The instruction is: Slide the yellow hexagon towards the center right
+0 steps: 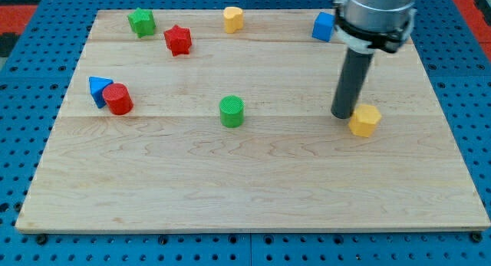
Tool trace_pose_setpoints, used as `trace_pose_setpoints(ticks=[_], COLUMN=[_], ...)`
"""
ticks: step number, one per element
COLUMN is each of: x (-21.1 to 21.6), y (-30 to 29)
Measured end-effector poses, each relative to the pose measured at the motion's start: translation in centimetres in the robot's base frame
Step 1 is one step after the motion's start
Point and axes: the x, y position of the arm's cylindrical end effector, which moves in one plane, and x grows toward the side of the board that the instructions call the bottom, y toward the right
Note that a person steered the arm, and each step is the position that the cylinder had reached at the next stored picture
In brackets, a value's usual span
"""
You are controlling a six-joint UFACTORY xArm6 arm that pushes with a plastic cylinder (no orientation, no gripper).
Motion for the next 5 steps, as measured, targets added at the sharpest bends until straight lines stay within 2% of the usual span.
trace_pose_setpoints(ticks=[1,2,3,4,5], x=[6.2,2.5,1.4,3.3,3.3], y=[-1.4,4.3,2.0,-1.0,-3.7])
